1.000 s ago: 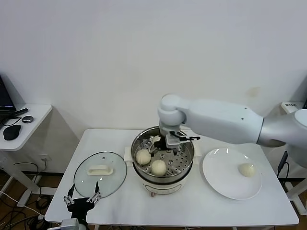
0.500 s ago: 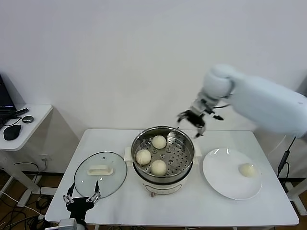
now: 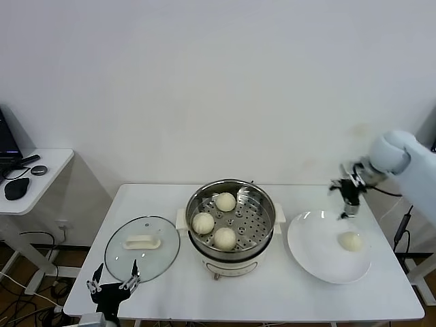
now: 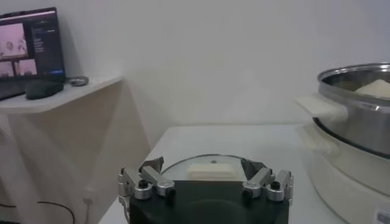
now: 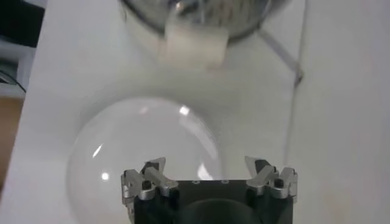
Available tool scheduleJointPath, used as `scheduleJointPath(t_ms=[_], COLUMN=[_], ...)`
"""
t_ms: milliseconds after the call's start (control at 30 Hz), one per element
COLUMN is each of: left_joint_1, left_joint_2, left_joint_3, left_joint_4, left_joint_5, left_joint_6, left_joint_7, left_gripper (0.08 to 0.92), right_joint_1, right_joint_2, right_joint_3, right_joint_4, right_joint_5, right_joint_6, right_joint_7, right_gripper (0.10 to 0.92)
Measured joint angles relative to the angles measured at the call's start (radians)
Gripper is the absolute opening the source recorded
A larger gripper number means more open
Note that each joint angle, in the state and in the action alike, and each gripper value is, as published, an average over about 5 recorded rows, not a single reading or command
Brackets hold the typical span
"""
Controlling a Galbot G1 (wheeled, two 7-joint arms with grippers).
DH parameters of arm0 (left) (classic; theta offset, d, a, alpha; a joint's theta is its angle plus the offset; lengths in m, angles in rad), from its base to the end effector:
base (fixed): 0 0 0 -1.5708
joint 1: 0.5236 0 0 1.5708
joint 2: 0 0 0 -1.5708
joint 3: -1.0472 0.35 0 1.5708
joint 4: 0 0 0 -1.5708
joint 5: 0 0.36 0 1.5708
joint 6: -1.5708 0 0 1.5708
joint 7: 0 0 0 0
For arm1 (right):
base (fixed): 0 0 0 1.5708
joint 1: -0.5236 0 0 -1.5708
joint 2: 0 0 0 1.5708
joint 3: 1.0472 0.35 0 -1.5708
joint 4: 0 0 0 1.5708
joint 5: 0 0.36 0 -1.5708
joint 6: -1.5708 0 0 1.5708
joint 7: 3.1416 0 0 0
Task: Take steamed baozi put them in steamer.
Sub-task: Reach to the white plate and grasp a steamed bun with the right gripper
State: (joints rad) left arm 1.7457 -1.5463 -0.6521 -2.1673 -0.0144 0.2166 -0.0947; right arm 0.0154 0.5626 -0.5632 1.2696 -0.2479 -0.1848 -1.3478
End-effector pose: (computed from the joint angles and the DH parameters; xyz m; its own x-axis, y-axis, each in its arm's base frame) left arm 0.1318 0.0418 -0.3024 -0.9337 -0.2002 0.2969 -0.1731 0.9781 0.1153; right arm 0.5156 -0.2241 -0.1041 -0.1828 -0.0115 0.9831 -0.9830 -0.0143 -0.1830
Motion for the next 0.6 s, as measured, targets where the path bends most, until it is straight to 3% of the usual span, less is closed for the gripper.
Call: scheduleJointPath(t_ms=[600], left_joint_1=[-0.017], left_joint_2=[-0.01], left_joint_3=[-0.006], left_joint_4=[0.044], left_joint_5=[0.01], left_joint_6=[0.009], left_joint_7=[0.003], left_gripper=[0.823], right_joint_1=[-0.203], right_joint_2=[0.064], right_joint_3=[0.179], right_joint_4=[-0.154], right_joint_5=[-0.213], right_joint_6=[0.063], right_joint_7=[0.013], right_gripper=[0.823])
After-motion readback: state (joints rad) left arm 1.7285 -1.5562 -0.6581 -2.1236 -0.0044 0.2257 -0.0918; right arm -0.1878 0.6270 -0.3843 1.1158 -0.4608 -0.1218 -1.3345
